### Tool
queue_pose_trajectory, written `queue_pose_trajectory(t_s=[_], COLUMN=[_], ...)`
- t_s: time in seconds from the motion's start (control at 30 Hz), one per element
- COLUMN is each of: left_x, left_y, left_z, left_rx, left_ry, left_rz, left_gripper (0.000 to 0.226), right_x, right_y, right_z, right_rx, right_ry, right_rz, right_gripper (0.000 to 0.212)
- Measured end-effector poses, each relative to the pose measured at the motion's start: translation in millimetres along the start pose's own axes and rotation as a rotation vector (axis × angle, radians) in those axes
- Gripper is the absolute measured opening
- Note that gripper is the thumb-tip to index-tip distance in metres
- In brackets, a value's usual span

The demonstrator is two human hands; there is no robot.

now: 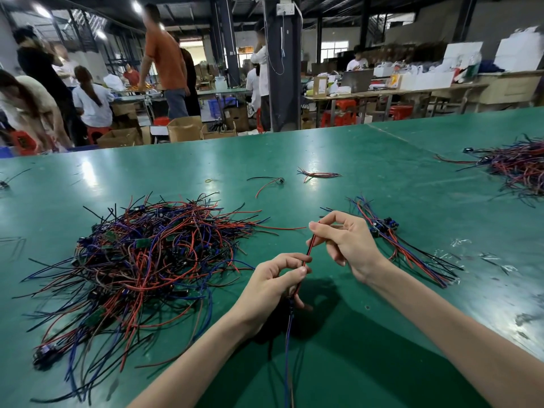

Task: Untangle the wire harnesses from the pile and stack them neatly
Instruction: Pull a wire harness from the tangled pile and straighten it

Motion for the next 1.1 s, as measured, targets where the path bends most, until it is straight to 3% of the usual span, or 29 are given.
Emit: queue_pose_trajectory(t_s=[0.4,0.53,0.67,1.1], left_x=[-6,-5,0,-9], left_y=[-5,-7,-4,-6], left_z=[-7,-10,2,8], left_rx=[-0.019,-0.053,0.044,0.235], left_ry=[0.000,0.054,0.026,-0.214], left_rz=[0.062,0.035,-0.018,0.123], left_gripper=[0.012,0.013,0.013,0.014], right_x=[5,9,15,36], right_y=[0,5,7,13], right_z=[-25,-22,-12,3], right_rx=[-0.254,-0.180,-0.066,0.002], right_ry=[0.123,0.064,0.006,0.108], right_rz=[-0.004,-0.050,-0.074,-0.189], right_gripper=[0.025,0.024,0.024,0.022])
Point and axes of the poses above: each hand's wrist, its own y-axis towards the middle knuckle, its own x-axis out of the back of the hand, z = x × y, the point moved 8 cm from there along y, towards the middle knuckle, and after that the axes turned 8 degrees about y, right-handed, at the moved point
